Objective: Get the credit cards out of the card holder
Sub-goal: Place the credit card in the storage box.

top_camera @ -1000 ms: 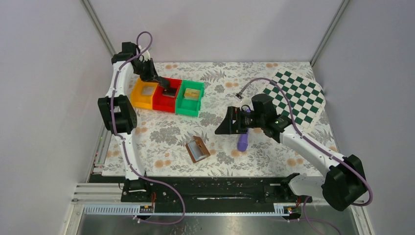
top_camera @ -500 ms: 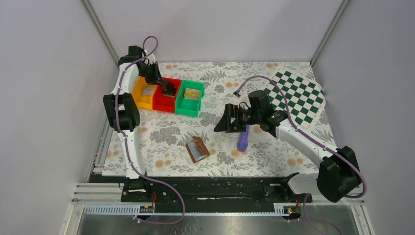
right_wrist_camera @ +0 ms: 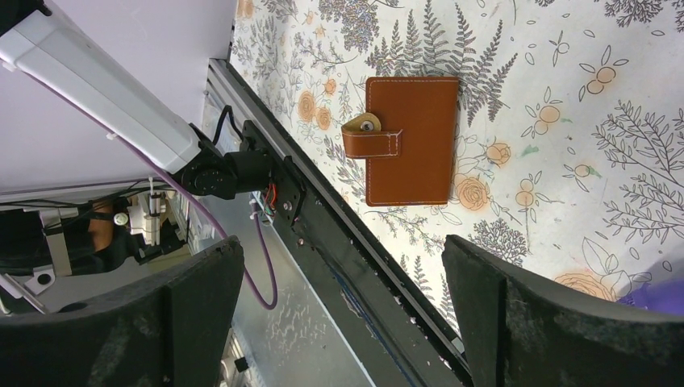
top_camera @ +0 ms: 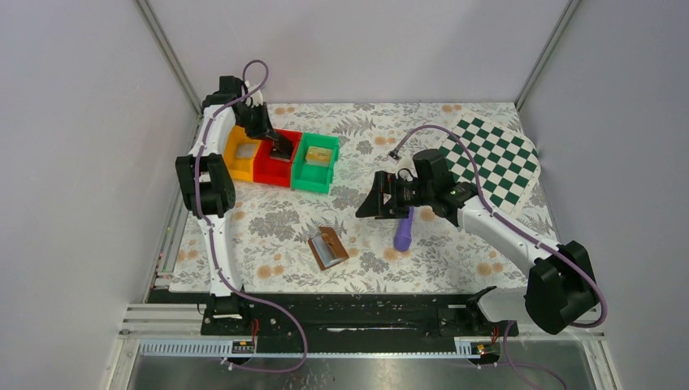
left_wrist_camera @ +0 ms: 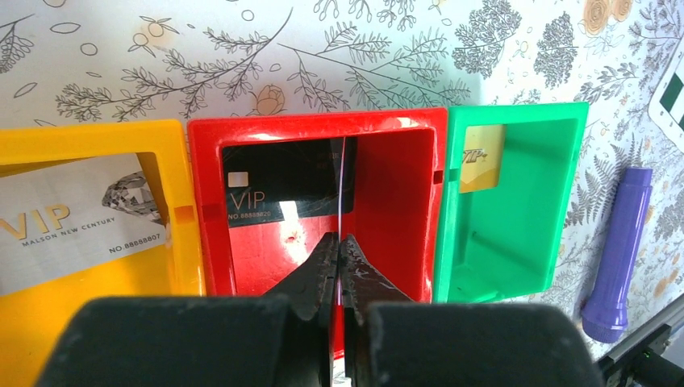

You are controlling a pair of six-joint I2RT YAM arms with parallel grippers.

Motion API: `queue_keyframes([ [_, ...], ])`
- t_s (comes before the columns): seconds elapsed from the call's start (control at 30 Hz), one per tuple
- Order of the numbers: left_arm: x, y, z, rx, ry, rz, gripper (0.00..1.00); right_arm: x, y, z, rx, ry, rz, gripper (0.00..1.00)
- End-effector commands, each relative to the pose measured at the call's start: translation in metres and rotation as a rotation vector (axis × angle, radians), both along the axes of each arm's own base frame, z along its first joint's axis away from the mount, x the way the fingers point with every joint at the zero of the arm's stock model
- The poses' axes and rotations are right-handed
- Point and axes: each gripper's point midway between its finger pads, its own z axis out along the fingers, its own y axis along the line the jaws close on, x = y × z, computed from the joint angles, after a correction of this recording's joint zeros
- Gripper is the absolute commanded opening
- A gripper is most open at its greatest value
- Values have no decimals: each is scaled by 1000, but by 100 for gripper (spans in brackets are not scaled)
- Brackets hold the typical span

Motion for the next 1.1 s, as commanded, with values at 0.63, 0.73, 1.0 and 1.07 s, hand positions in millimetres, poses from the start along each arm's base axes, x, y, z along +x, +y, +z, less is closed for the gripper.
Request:
queue_keyframes([
  [0.63, 51, 30, 37, 155, -248, 93, 29, 13, 5, 13, 38, -23, 4, 99],
  [0.73, 57, 31, 56, 154, -316, 105, 36, 13, 5, 14, 44, -21, 2, 100],
  [1.0, 51, 37, 105, 153, -422, 197, 41, 8, 1, 15, 46, -34, -3, 99],
  [1.07, 44, 33, 117, 115, -422, 223, 41, 6, 0, 14, 46, -37, -2, 99],
])
